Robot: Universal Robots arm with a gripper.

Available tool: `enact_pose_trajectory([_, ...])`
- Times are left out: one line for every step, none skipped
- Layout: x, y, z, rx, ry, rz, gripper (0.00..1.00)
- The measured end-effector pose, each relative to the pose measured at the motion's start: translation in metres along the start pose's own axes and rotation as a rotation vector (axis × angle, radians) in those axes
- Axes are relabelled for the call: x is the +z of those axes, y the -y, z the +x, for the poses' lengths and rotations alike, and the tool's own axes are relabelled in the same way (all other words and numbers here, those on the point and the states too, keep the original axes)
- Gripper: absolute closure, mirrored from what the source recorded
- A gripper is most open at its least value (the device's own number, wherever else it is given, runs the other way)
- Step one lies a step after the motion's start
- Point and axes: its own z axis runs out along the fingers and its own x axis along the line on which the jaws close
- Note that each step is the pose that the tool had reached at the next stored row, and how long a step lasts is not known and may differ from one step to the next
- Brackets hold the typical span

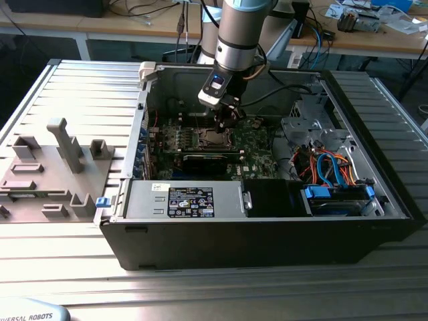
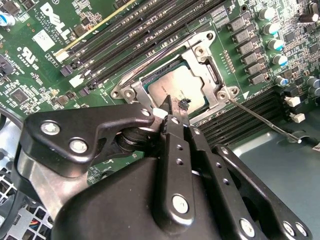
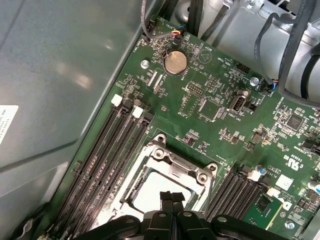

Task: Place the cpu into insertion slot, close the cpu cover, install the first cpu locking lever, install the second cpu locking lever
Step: 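Install the first cpu locking lever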

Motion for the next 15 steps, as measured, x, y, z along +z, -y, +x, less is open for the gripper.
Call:
enact_pose_trajectory([0.0000,0.0000,0.0000,0.000,0.0000,0.0000,0.89])
enact_pose_trajectory([0.0000,0.0000,0.0000,-0.001,0.0001,0.0001,0.89])
enact_pose_trajectory([0.0000,0.0000,0.0000,-0.002,0.0001,0.0000,0.89])
enact_pose_trajectory([0.0000,0.0000,0.0000,-0.003,0.0002,0.0001,0.89])
enact_pose_trajectory([0.0000,0.0000,0.0000,-0.005,0.0004,0.0001,0.89])
enact_pose_trajectory([0.0000,0.0000,0.0000,-0.006,0.0004,0.0001,0.89])
enact_pose_trajectory([0.0000,0.0000,0.0000,-0.007,0.0005,0.0001,0.89])
enact_pose_trajectory([0.0001,0.0000,0.0000,-0.009,0.0006,0.0001,0.89])
enact_pose_trajectory([0.0001,0.0000,0.0000,-0.009,0.0006,0.0001,0.89])
enact_pose_trajectory([0.0001,0.0000,0.0000,-0.011,0.0007,0.0001,0.89])
enact_pose_trajectory([0.0001,0.0000,0.0000,-0.012,0.0008,0.0001,0.89])
enact_pose_trajectory([0.0001,0.0000,0.0000,-0.014,0.0009,0.0001,0.89])
enact_pose_trajectory([0.0001,0.0000,0.0000,-0.015,0.0010,0.0001,0.89])
enact_pose_trajectory([0.0001,0.0000,0.0000,-0.017,0.0012,0.0001,0.89])
enact_pose_trajectory([0.0001,0.0000,0.0000,-0.018,0.0012,0.0001,0.89])
